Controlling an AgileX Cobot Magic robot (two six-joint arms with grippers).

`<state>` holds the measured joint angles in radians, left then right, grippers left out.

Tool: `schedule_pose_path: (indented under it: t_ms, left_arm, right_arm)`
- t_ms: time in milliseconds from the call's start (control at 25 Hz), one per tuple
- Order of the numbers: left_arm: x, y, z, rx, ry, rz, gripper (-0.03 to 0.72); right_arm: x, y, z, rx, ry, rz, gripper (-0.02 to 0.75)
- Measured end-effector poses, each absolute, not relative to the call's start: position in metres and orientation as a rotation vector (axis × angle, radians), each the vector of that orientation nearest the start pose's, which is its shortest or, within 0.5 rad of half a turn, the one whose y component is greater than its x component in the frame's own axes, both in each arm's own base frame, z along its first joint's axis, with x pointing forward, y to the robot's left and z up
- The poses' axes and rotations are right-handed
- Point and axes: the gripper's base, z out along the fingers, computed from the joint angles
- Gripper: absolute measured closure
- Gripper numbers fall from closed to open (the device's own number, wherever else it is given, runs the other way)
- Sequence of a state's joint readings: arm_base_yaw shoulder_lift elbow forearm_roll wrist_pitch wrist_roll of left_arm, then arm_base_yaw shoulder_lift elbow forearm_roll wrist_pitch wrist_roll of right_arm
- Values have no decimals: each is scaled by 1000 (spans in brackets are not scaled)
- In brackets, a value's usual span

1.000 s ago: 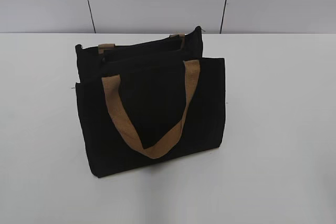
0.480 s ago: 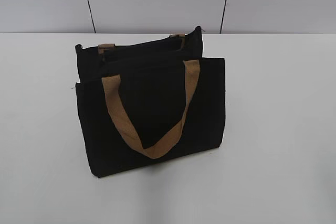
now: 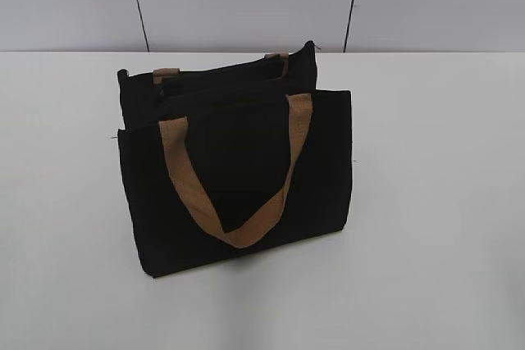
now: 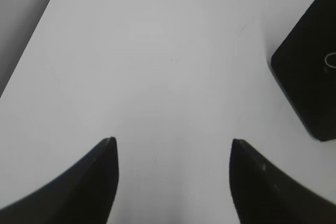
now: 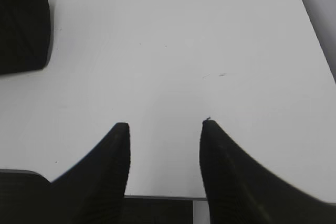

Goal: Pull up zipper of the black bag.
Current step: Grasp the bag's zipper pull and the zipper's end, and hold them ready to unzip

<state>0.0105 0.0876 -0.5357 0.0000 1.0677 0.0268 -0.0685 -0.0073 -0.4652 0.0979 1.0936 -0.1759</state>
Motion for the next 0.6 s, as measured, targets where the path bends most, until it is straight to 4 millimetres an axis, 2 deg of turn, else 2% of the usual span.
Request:
schedule_pose_path:
  t_ms: [320, 600]
  left_arm:
    - [5, -5, 288, 192, 2091, 49, 179]
    - [4, -5, 290, 210, 2077, 55, 179]
  right_arm:
    - [-3, 8, 265, -118, 2097, -29, 398]
    - [-3, 8, 265, -118, 2097, -29, 398]
